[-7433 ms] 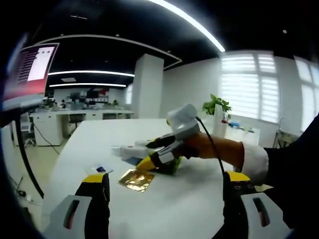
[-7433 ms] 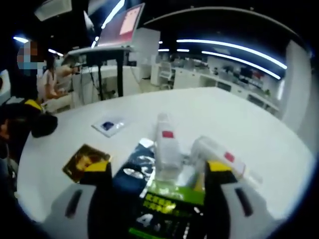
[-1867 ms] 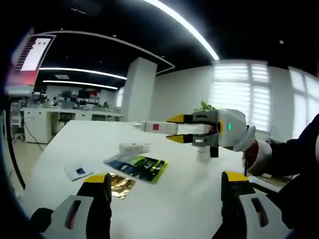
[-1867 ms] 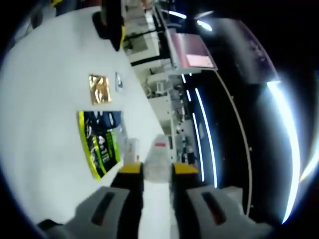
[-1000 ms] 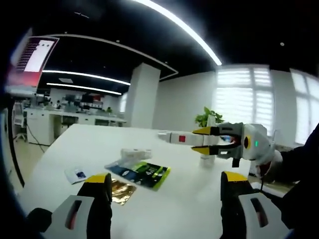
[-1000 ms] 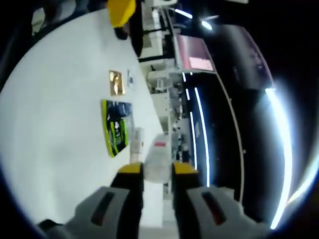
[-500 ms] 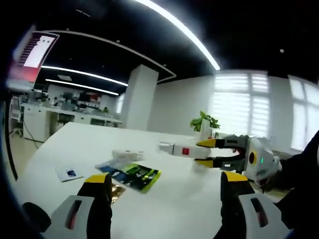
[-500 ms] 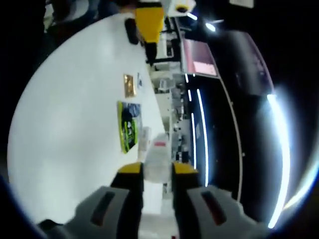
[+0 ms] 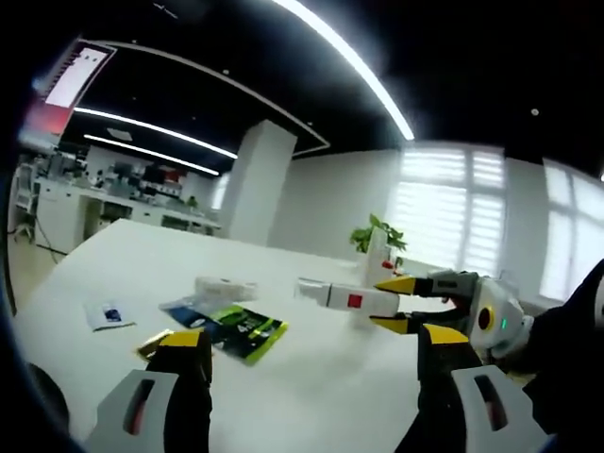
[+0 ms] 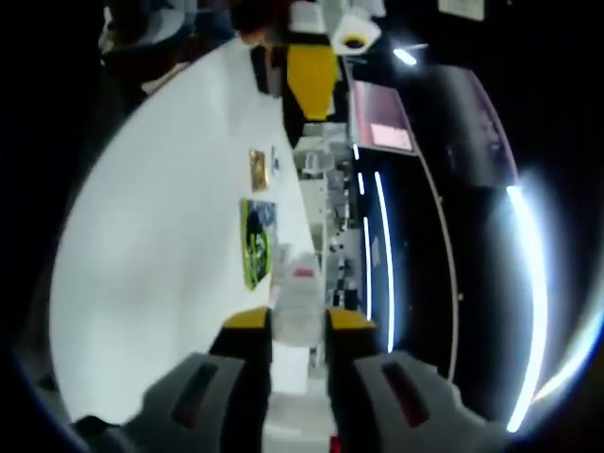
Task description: Arrange the skincare products in the storage area until every visible bottle or jar stands upright without overlapping.
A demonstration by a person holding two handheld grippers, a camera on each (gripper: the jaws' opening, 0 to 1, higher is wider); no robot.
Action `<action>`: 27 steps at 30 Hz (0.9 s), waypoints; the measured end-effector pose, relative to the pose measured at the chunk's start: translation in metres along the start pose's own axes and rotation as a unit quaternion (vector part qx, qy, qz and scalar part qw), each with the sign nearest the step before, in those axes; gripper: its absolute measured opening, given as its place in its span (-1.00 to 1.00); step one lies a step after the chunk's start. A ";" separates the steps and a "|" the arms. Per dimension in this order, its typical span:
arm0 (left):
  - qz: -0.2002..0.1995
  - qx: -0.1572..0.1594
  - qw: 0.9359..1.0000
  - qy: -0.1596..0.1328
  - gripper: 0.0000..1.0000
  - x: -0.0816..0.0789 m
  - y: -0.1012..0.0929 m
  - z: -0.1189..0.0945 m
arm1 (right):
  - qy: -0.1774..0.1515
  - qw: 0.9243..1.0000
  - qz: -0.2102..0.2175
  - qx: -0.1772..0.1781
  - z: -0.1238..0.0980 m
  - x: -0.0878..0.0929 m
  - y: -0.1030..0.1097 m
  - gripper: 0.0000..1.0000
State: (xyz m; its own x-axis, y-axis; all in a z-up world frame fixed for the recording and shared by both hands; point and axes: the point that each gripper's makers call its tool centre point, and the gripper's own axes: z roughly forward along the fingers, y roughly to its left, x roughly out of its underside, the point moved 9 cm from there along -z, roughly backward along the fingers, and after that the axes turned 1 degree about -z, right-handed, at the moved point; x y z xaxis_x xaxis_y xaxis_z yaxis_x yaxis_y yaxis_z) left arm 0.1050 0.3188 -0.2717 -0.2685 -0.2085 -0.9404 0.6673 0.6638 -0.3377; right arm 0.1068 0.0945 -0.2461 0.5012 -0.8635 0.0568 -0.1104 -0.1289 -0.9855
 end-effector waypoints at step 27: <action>-0.107 0.113 0.986 -0.053 0.79 0.000 -0.026 0.005 | -0.097 0.994 0.000 0.050 -0.023 -0.048 -0.020 -0.62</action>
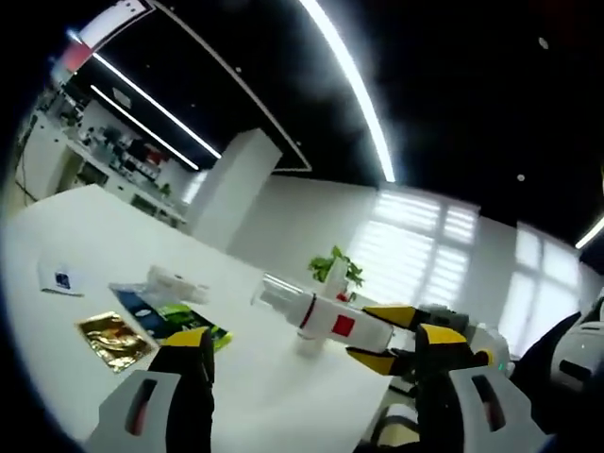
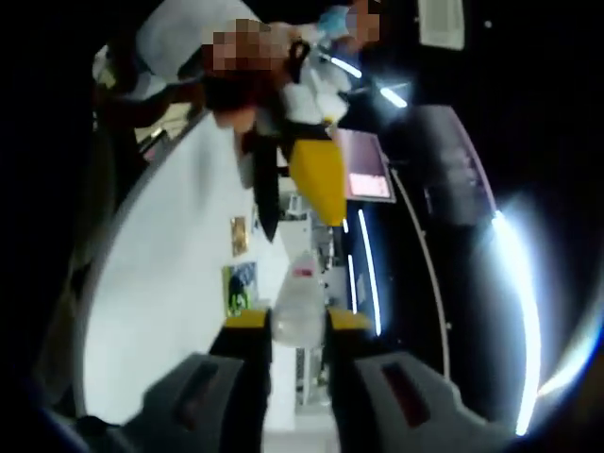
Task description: Arrange the skincare products in the storage area until every visible bottle or jar stands upright without overlapping.
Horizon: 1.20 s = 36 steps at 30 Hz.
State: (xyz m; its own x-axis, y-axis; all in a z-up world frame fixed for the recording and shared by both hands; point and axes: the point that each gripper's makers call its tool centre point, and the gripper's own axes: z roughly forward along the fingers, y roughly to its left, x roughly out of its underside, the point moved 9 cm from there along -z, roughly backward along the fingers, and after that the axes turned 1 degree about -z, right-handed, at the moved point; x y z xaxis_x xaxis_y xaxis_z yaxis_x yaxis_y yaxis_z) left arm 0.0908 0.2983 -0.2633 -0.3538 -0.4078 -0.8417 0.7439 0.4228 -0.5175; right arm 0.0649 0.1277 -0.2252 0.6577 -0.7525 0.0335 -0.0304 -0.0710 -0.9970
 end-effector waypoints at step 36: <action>-0.055 0.105 0.992 -0.032 0.49 -0.005 -0.013 0.009 | -0.089 0.996 0.004 0.032 -0.001 -0.032 0.004 -0.62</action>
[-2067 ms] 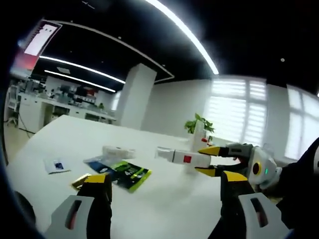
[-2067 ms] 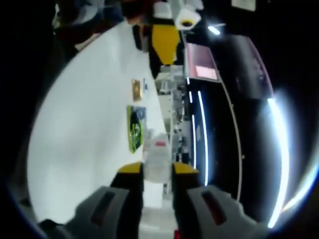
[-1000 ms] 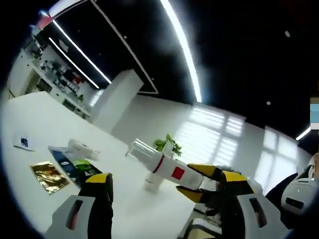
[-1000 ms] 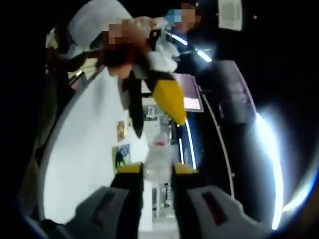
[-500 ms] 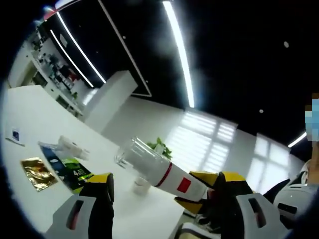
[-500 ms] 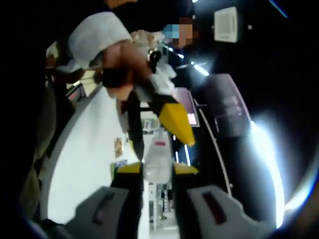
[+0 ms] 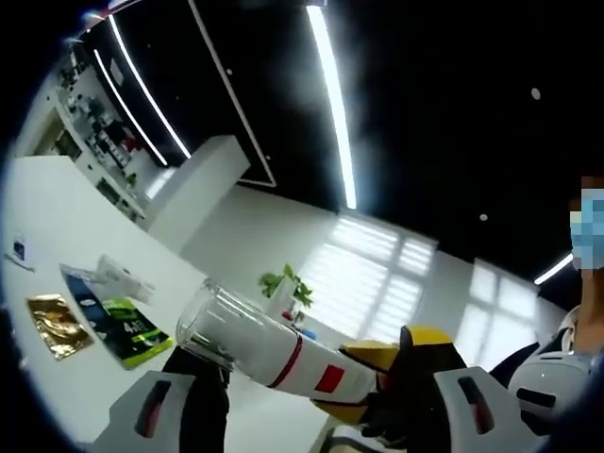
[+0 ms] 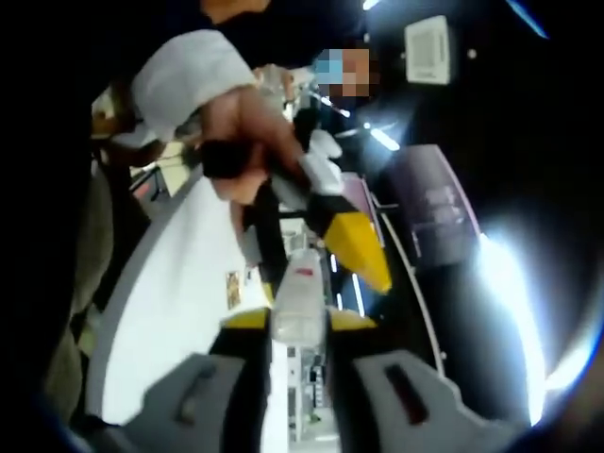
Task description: Arrange the skincare products in the storage area until every visible bottle or jar stands upright without overlapping.
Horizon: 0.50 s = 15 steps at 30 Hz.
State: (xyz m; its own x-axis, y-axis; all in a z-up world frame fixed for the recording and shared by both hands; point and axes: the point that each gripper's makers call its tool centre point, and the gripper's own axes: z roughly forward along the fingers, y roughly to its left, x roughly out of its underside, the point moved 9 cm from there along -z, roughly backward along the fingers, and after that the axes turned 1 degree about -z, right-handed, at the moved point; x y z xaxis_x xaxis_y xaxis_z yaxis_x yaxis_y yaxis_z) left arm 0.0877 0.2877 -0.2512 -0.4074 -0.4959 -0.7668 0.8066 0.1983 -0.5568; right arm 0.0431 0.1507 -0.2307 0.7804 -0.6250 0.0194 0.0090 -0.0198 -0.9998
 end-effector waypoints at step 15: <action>-0.006 -0.004 1.000 -0.012 0.24 -0.001 0.001 -0.003 | 0.003 1.000 0.022 0.006 0.000 0.003 0.001 -0.62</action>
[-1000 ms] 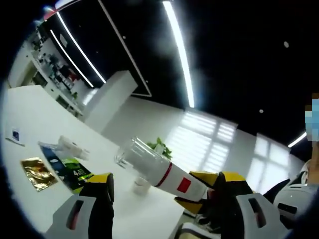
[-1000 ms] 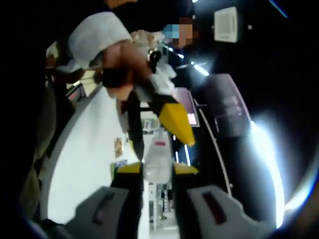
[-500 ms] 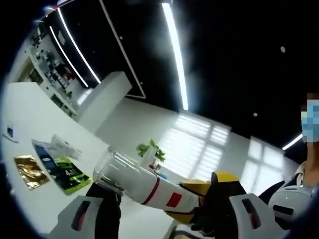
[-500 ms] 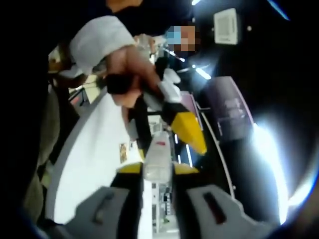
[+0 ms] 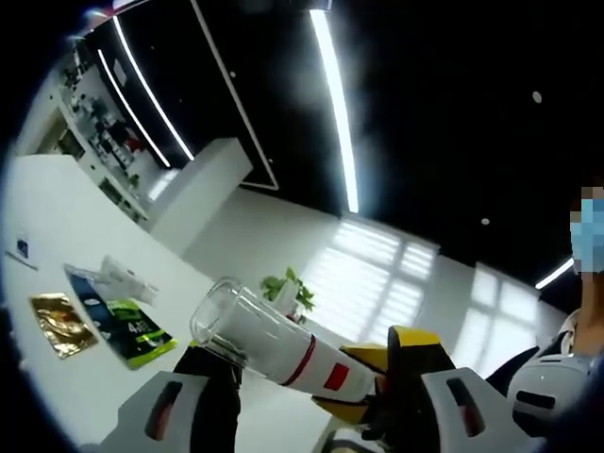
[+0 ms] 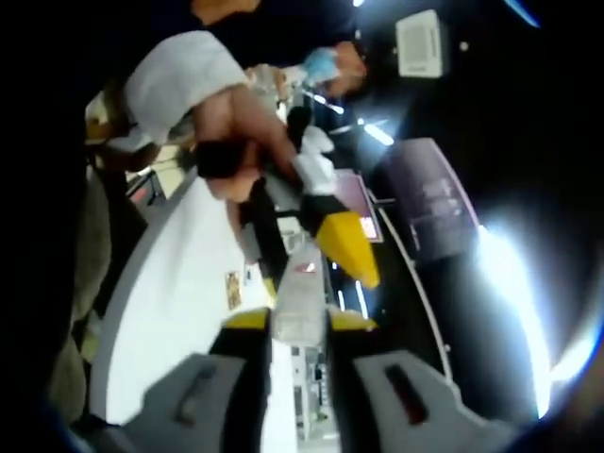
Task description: Arrange the skincare products in the storage area until every visible bottle or jar stands upright without overlapping.
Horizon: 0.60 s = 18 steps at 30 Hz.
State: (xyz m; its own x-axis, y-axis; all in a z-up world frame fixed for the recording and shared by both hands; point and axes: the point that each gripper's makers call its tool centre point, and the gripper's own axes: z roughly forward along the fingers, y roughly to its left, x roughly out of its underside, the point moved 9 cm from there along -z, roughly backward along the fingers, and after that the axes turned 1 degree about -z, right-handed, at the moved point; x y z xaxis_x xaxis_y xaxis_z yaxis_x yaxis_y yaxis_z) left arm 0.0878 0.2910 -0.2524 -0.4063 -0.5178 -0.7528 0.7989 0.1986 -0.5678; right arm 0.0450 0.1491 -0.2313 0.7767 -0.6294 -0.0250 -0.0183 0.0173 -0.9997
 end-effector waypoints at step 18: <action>0.018 -0.017 1.000 -0.014 -0.19 -0.001 0.004 -0.003 | 0.008 0.999 0.037 0.007 0.001 0.009 0.002 -0.62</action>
State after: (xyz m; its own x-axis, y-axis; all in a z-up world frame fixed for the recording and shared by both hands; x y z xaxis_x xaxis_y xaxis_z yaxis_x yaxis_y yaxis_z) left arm 0.0904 0.2952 -0.2548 -0.3649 -0.5328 -0.7635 0.7968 0.2455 -0.5522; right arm 0.0529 0.1444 -0.2333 0.7639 -0.6375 -0.0998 -0.0666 0.0760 -0.9949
